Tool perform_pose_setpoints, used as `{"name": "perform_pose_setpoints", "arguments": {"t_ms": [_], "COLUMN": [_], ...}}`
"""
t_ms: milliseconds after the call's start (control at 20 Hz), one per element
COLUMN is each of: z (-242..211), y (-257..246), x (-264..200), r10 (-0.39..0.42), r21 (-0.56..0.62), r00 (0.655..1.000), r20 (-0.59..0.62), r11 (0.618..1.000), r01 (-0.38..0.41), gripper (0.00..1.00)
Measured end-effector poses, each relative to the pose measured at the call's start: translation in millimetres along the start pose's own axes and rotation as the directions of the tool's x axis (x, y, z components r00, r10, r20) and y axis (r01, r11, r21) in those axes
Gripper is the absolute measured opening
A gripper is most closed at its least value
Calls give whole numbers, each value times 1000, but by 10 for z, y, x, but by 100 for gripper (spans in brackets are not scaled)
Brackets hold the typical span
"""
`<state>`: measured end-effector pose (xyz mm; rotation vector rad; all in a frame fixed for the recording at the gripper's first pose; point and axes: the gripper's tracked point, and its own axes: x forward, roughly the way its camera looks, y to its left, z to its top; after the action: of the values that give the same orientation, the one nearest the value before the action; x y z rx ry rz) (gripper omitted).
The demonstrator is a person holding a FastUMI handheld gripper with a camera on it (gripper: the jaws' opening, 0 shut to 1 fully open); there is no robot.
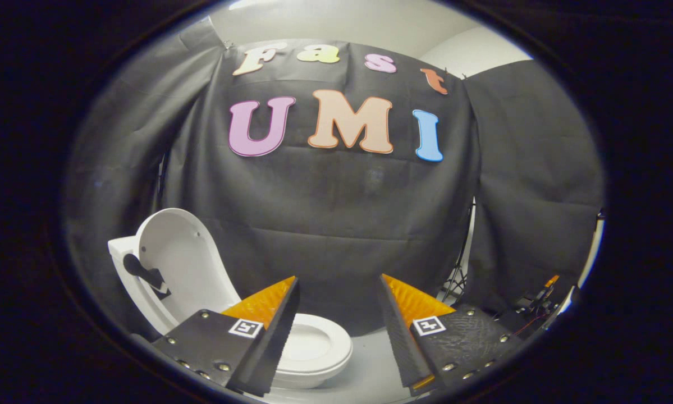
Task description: Open the toilet lid.
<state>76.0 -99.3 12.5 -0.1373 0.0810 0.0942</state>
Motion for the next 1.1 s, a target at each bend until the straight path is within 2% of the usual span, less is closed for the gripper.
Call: {"name": "perform_pose_setpoints", "arguments": {"t_ms": [350, 500, 650, 750, 900, 1000, 1100], "z": [9, 35, 26, 20, 50, 33, 9], "y": [-124, -44, -41, 27, 218, 118, 209], "x": [36, 23, 23, -5, -44, -29, -51], "r10": [13, 63, 78, 117, 223, 208, 245], "r21": [-12, -6, -12, -8, 4, 5, 21], "r00": [1000, 998, 997, 993, 974, 978, 969], "r20": [-1, 11, 15, 15, 30, 26, 25], "r11": [1000, 998, 997, 993, 975, 978, 969], "r01": [-13, -63, -78, -117, -224, -208, -245], "gripper": [82, 82, 82, 82, 82, 82, 82]}}
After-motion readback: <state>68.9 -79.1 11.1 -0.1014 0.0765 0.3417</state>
